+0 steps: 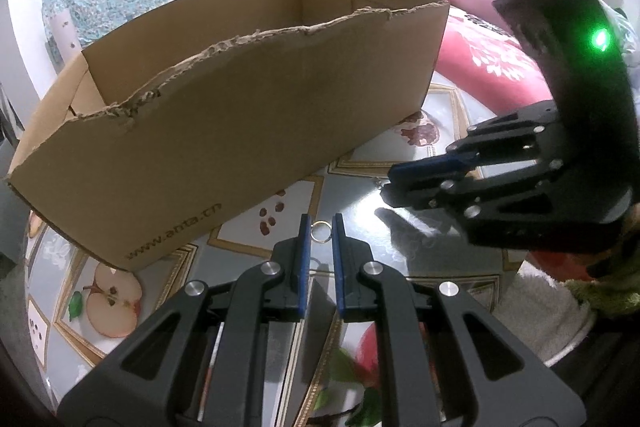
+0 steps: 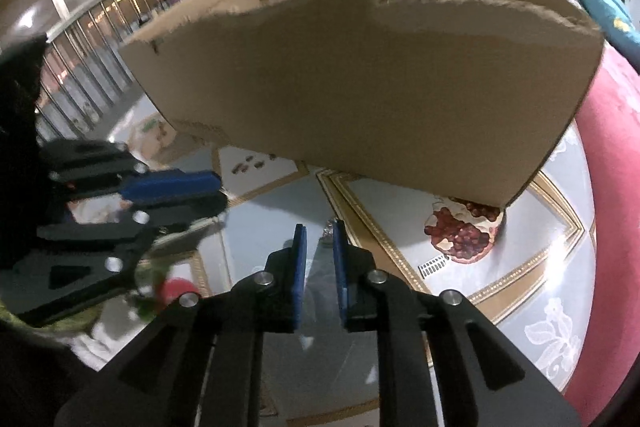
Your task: Organize jewelry
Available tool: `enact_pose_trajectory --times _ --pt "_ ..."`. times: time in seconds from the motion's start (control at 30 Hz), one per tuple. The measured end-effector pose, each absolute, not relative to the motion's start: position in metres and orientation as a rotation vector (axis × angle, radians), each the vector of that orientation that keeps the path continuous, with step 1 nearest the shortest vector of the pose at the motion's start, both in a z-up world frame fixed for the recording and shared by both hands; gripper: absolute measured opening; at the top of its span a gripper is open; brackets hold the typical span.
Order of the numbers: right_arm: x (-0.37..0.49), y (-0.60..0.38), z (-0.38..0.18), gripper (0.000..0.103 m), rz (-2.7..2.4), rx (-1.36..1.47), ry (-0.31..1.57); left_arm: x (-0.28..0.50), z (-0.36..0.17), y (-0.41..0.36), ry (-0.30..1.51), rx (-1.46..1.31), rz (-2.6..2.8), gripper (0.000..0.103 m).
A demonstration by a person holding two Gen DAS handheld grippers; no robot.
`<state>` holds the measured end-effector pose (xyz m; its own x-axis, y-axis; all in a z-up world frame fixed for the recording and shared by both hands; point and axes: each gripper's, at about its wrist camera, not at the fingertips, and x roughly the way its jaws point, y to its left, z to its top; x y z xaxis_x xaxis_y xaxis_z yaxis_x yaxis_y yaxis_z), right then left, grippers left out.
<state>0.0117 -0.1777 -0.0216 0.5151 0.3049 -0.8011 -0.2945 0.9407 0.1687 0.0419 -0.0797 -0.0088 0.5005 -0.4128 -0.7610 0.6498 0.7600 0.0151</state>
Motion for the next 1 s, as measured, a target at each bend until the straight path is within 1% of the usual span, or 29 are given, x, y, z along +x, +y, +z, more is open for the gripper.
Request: enact_pose_trajectory --times 0.13,0.2,0.3,0.5,0.73,0.9,1.0 --pt "0.018 -0.172 -0.023 0.013 0.354 -0.009 0.954 0.044 -0.009 -0.078 0.824 0.316 -0.649 0.009" --pt "0.02 -0.174 -0.023 0.005 0.345 -0.013 0.952 0.044 -0.009 -0.077 0.823 0.314 -0.647 0.009" --pt "0.024 -0.184 -0.023 0.002 0.361 0.067 0.962 0.045 -0.009 -0.075 0.824 0.309 -0.645 0.009" --pt "0.023 -0.206 -0.009 0.001 0.377 0.211 0.92 0.045 -0.009 -0.074 0.821 0.305 -0.644 0.009" --pt "0.017 -0.215 0.014 0.001 0.38 0.247 0.866 0.044 -0.009 -0.072 0.816 0.303 -0.643 0.009" --pt "0.012 -0.208 0.011 0.001 0.386 0.188 0.928 0.042 -0.008 -0.072 0.813 0.301 -0.642 0.009" --pt "0.007 -0.192 0.0 0.001 0.385 0.108 0.977 0.042 -0.008 -0.072 0.814 0.301 -0.643 0.009"
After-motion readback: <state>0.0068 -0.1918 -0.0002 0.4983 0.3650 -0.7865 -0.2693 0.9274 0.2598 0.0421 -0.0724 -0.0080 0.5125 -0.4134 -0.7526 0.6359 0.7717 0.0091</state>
